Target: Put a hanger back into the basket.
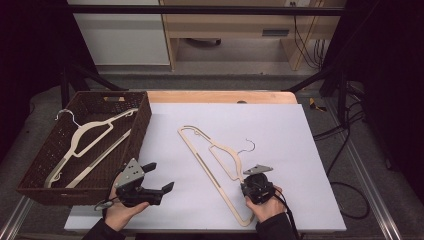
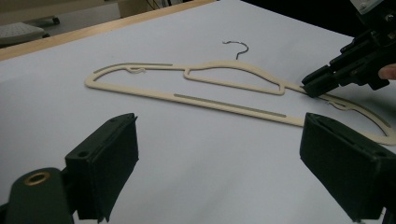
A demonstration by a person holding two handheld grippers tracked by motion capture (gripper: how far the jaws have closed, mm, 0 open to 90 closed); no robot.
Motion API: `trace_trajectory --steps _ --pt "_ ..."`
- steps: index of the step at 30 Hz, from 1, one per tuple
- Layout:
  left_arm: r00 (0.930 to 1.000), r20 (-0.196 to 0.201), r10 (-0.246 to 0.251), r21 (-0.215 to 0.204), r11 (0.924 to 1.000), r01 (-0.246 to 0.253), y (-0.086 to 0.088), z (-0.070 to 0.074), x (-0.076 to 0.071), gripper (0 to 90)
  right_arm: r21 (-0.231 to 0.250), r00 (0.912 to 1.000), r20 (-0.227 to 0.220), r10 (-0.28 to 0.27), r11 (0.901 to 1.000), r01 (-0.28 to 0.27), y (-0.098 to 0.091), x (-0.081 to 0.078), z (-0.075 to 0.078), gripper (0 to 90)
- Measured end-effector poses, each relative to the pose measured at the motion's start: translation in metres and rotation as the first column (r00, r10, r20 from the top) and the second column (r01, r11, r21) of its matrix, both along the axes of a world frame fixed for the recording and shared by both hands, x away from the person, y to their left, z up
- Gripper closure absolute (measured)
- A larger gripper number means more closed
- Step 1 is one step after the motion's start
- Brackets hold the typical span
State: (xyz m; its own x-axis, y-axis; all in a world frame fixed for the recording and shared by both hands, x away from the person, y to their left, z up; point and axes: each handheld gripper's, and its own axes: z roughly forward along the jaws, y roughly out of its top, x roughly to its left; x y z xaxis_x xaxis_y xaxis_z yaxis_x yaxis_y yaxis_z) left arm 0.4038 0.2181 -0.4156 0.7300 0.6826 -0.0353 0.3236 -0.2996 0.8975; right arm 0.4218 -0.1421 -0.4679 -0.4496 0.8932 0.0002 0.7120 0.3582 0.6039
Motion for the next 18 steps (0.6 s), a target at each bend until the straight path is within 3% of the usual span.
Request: trace_trajectory --steps 2,9,12,14,15,18 --pt "1.0 0.0 0.0 0.001 1.0 0.0 0.0 0.0 0.0 11.5 -0.015 0.9999 0.008 0.008 0.9999 -0.008 0.001 -0.001 0.0 77.0" --pt "1.0 0.0 -0.005 0.009 0.9999 0.005 -0.002 -0.001 0.0 11.5 0.001 0.9998 -0.014 -0.016 0.9999 0.016 0.001 0.001 0.002 79.1" --pt "1.0 -0.004 -0.005 0.005 1.0 0.005 -0.002 -0.002 0.0 11.5 -0.02 0.9995 -0.005 -0.032 0.9993 0.032 -0.002 0.002 0.003 79.3" --pt "1.0 -0.007 -0.004 0.006 1.0 0.004 -0.002 -0.003 0.0 11.5 -0.008 0.9985 -0.01 -0.053 0.9986 0.053 -0.009 0.004 0.003 78.7" --pt "1.0 -0.007 -0.005 0.008 1.0 0.005 -0.002 -0.003 0.0 11.5 0.004 0.9992 -0.013 -0.037 0.9993 0.037 -0.012 0.004 0.003 77.4" --pt "1.0 -0.005 -0.008 0.01 0.9999 0.008 -0.003 -0.003 -0.001 11.5 0.033 0.9992 -0.014 -0.037 0.9988 0.037 -0.02 0.003 0.004 69.1"
